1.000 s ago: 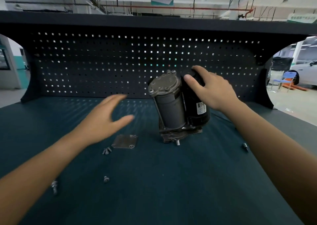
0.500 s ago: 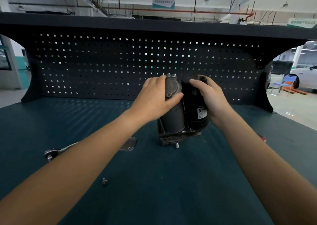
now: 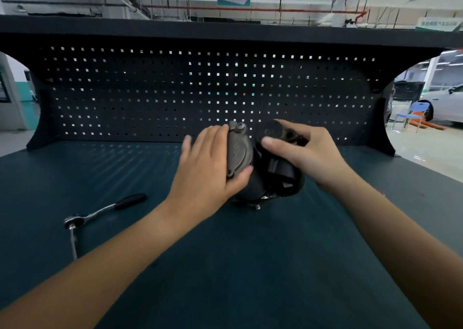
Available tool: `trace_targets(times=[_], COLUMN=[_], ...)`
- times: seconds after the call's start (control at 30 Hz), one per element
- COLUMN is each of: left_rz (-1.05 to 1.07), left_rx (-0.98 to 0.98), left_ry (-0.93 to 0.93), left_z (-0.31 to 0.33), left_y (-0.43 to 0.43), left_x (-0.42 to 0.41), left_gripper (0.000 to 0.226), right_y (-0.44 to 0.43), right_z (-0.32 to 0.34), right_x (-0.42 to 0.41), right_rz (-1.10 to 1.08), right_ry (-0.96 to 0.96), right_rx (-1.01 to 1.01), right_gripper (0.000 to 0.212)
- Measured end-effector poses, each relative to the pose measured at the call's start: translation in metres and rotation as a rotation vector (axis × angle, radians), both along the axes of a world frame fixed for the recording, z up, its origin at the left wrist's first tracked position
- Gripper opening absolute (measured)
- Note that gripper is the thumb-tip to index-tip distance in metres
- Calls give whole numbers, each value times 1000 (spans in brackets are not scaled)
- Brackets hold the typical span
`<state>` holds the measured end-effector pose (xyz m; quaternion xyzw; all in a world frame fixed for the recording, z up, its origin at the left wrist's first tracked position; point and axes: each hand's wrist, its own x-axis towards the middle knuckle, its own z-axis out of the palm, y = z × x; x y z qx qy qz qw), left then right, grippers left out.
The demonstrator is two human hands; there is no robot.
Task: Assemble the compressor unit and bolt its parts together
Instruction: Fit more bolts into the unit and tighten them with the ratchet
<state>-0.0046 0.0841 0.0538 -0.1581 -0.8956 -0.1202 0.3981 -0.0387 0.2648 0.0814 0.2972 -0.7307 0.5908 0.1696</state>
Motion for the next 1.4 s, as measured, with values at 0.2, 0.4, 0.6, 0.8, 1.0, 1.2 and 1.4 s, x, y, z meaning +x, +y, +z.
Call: trace_targets(times=[0.2, 0.4, 0.6, 0.8, 1.0, 1.2, 1.4], left_rz=[68, -50, -17, -52, -69, -67, -51], left_rx=[-97, 65, 58, 91, 71, 23, -69], left_ry=[-49, -244, -302, -135, -70, -5, 95], left_z=[-36, -70, -76, -80, -84, -80, -80], left_y=[-20, -35, -39, -38, -36, -35, -13], left_x=[34, 58, 62, 58, 57, 56, 70], left_gripper=[78, 78, 77, 63, 62, 64, 44], right_y=[-19, -30, -23, -22, -21, -10, 21], right_z=[-31, -71, -101, -114, -116, -106, -107], right_x=[44, 57, 55, 65, 86, 87, 88], right_rz=[-154, -285, -385, -428, -379, -333, -235], right_ry=[178, 577, 706, 711, 494, 474, 379], right_rx=[150, 319, 546, 612, 685, 692, 610], right_gripper=[57, 61, 57, 54, 68, 50, 50])
